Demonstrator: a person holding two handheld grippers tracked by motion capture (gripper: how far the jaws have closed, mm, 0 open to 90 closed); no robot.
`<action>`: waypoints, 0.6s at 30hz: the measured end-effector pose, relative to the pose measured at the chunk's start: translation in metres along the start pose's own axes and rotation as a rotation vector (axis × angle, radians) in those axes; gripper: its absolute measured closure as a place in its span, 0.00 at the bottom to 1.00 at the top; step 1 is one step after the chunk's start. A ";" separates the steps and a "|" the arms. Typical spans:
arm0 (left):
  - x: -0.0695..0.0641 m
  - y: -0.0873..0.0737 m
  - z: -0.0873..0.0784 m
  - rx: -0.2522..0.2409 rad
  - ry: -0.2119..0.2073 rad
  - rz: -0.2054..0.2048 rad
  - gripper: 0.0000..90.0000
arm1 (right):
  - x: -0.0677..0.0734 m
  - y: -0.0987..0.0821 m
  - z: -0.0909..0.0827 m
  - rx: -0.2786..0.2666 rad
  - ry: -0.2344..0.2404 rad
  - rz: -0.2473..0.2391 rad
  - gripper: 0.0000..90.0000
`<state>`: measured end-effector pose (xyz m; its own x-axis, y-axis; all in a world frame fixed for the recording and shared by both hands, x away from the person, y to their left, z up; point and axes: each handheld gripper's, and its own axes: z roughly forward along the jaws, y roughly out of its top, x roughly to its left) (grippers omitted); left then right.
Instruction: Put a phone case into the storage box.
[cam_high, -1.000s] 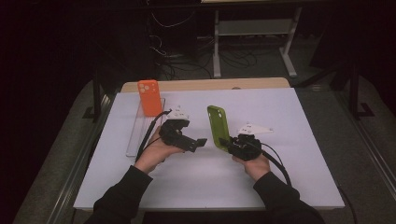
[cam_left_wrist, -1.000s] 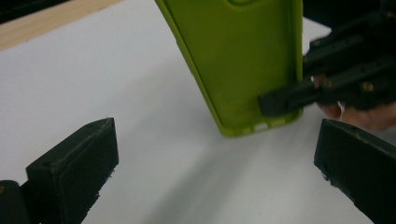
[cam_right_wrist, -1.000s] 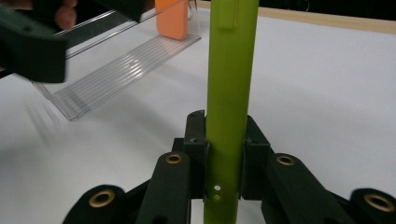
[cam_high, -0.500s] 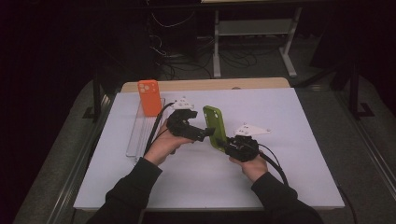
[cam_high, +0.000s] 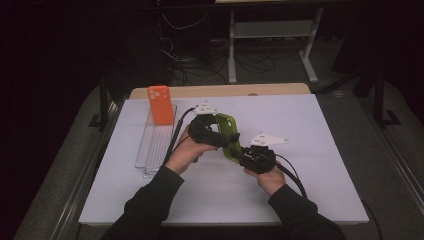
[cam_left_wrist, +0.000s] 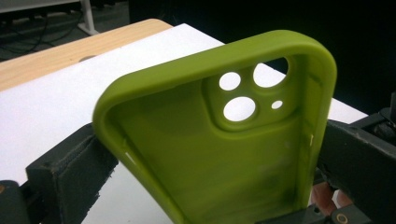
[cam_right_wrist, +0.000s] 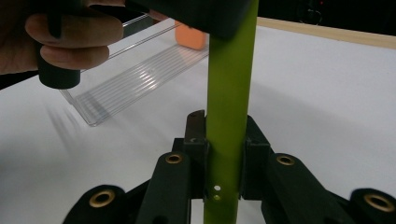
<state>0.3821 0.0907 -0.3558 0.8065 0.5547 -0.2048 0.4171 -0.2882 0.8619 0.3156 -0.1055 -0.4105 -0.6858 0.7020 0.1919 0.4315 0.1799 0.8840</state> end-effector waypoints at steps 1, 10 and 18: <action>0.000 0.000 0.001 0.001 -0.001 0.001 0.00 | 0.000 0.000 0.000 0.000 -0.003 -0.002 0.84; -0.001 0.001 0.005 -0.028 -0.012 -0.021 0.06 | 0.002 0.000 0.000 -0.002 -0.007 -0.013 0.84; -0.002 0.001 0.007 -0.032 -0.007 -0.021 0.11 | 0.000 -0.002 0.000 0.013 -0.021 -0.013 0.84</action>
<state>0.3837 0.0834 -0.3580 0.8007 0.5548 -0.2259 0.4203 -0.2516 0.8718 0.3142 -0.1061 -0.4122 -0.6794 0.7135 0.1712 0.4302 0.1983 0.8807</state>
